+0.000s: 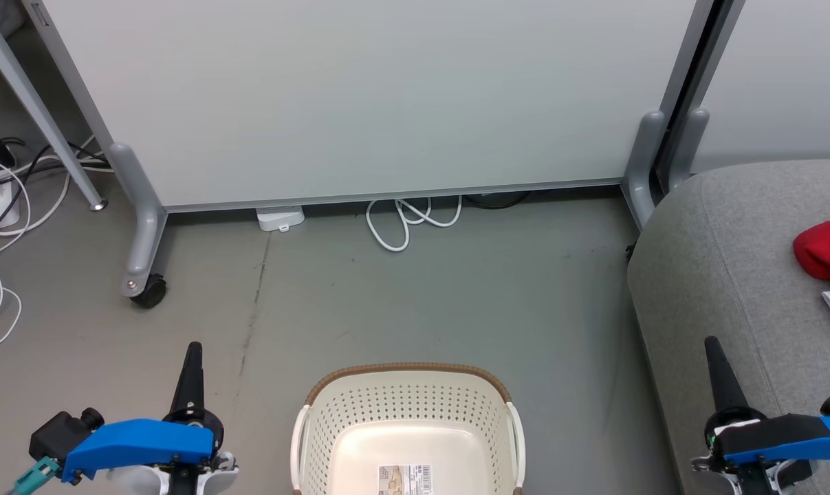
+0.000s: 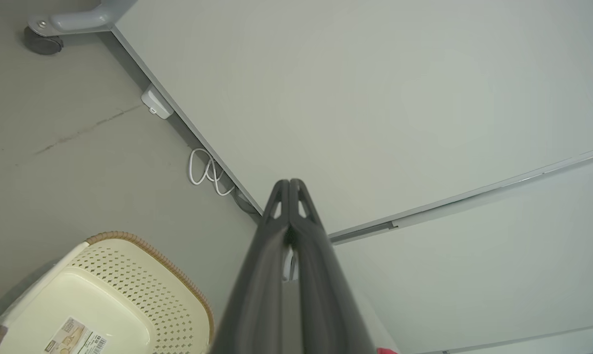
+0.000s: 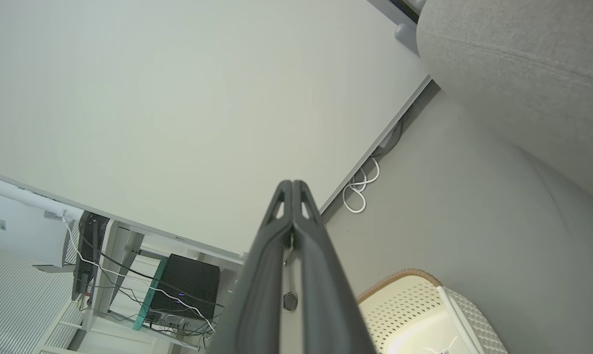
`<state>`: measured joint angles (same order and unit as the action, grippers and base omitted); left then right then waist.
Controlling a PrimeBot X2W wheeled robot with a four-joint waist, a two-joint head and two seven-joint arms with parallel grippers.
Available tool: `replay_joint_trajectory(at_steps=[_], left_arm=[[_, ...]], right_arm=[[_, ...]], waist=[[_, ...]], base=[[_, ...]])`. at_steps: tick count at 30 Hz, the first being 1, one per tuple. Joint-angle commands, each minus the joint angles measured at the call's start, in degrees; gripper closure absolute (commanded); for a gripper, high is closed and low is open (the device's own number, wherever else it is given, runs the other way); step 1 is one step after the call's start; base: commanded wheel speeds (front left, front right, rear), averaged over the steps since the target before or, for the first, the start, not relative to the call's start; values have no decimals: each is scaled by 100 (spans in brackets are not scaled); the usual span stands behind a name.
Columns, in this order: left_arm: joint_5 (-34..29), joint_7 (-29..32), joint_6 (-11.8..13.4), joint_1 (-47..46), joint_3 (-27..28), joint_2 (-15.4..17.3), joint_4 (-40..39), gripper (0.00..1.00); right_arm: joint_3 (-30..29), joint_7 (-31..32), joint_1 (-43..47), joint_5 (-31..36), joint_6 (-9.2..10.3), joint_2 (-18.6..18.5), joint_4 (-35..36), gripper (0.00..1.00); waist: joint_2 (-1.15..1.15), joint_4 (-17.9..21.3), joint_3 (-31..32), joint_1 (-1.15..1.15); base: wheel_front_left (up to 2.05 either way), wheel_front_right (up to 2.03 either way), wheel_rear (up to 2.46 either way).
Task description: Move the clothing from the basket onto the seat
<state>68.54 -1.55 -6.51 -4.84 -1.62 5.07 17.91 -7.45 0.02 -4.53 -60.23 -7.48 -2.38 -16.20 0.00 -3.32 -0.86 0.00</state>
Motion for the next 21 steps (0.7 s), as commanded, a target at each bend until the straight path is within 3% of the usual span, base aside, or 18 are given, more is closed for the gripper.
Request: replay_joint_trajectory(at_steps=[1, 21], left_arm=[[168, 47, 25, -129, 82, 3, -98, 100], [1042, 311, 35, -154, 336, -55, -278, 100]], right_arm=[[11, 51, -148, -232, -2, -50, 78, 100], [38, 292, -194, -1360, -2, -58, 116, 100]], waist=[[0, 12, 4, 0], [0, 116, 32, 0]], base=[[0, 0, 0], [0, 0, 0]])
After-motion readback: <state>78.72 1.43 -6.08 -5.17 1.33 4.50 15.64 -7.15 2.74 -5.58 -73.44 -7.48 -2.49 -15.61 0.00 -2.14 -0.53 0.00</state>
